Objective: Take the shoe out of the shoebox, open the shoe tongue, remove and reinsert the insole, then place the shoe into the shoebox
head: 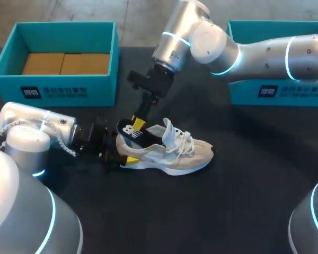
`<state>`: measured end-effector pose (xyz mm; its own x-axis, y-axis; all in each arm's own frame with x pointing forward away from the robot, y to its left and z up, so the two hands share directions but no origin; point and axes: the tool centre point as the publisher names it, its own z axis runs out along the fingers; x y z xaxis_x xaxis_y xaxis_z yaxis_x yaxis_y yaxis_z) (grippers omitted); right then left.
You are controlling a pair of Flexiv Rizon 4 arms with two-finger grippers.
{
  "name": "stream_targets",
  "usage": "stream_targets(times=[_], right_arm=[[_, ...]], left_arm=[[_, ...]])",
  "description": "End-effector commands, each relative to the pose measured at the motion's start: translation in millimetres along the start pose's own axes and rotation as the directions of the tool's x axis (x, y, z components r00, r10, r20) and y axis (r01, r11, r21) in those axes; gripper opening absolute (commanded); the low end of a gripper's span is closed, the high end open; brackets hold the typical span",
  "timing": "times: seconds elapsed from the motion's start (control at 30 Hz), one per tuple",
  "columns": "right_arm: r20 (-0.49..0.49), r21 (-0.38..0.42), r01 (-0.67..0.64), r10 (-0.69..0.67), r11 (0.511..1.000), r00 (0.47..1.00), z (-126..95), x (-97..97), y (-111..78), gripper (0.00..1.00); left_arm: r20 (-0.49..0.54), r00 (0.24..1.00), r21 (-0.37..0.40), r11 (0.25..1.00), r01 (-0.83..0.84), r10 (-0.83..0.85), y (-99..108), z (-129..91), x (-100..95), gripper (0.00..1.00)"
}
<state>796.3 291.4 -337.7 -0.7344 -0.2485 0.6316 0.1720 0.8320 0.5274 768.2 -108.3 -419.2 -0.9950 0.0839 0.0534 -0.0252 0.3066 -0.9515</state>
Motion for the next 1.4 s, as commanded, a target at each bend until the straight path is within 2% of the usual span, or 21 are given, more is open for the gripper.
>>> stream_targets(times=[0.03, 0.67, 1.07, 1.13, 1.17, 1.2, 1.4], right_arm=[[-0.01, -0.007, 0.001, -0.001, 1.0, 1.0, 5, -2.8, -1.0, 0.42], [-0.051, -0.007, 0.007, -0.007, 1.0, 0.999, 16, 7.8, 4.4, 0.25], [-0.045, -0.004, 0.018, -0.018, 1.0, 0.999, 18, 15.3, 9.5, 0.24], [-0.045, -0.003, 0.016, -0.017, 1.0, 0.999, 18, 15.6, 9.7, 0.21], [-0.046, -0.003, 0.016, -0.016, 1.0, 0.999, 18, 15.8, 9.7, 0.16], [-0.045, -0.003, 0.015, -0.015, 1.0, 0.999, 17, 16.2, 9.7, 0.0], [-0.023, 0.002, 0.017, -0.016, 1.0, 1.0, 11, 19.9, 10.3, 0.0]], left_arm=[[-0.001, 1.0, -0.002, 1.0, 0.001, -0.001, 2, 0, -1.7, 0.0], [-0.001, 1.0, -0.002, 1.0, 0.001, -0.001, 2, 0, -1.7, 0.0], [-0.001, 1.0, -0.002, 1.0, 0.001, -0.001, 2, 0, -1.7, 0.0], [-0.001, 1.0, -0.002, 1.0, 0.001, -0.001, 2, 0, -1.7, 0.0], [-0.001, 1.0, -0.002, 1.0, 0.001, -0.001, 2, 0, -1.7, 0.0], [-0.001, 1.0, -0.002, 1.0, 0.001, -0.001, 2, 0, -1.7, 0.0], [-0.001, 1.0, -0.002, 1.0, 0.001, -0.001, 2, 0, -1.7, 0.0]])
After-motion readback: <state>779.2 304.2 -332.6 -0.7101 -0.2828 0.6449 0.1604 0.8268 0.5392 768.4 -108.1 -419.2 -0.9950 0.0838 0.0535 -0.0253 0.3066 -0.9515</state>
